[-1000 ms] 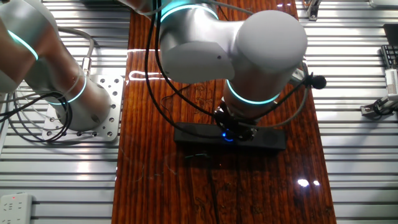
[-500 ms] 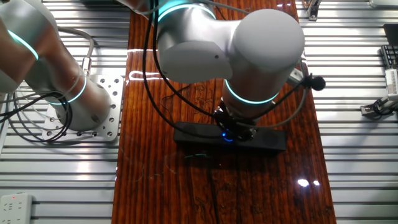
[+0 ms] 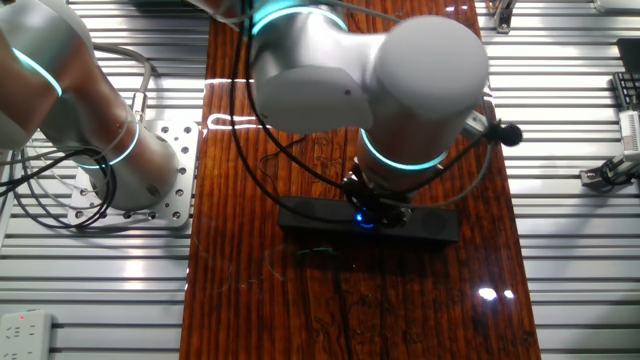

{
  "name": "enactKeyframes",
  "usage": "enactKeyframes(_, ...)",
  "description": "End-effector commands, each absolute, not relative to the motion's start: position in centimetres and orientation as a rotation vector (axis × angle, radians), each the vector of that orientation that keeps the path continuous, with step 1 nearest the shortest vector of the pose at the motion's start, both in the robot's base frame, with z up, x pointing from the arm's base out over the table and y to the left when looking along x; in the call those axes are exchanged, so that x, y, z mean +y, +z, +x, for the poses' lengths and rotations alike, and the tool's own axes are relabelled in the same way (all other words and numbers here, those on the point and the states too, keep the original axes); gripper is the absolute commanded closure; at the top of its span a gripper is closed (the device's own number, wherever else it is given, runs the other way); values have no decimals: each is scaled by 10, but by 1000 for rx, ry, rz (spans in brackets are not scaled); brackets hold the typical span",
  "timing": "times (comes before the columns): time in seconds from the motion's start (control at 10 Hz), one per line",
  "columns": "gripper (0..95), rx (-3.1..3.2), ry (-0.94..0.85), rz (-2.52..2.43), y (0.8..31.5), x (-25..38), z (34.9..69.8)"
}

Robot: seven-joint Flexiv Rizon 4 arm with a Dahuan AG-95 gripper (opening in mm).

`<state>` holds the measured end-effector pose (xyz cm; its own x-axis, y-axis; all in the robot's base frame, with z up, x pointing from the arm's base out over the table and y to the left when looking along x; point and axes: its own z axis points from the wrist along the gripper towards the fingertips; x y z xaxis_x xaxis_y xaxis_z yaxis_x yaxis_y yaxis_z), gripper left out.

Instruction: Turn the knob to increase the volume of the speaker

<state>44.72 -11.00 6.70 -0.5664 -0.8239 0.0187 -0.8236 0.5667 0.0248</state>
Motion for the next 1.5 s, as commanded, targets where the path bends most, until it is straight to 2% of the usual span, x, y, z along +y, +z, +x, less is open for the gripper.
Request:
enactKeyframes(0.1,380,-2740,10,1461,68,-110,444)
enactKeyframes(1.0,380,-2716,28,1475,72,-111,443)
enactKeyframes(1.5,380,-2592,74,1648,74,-111,444)
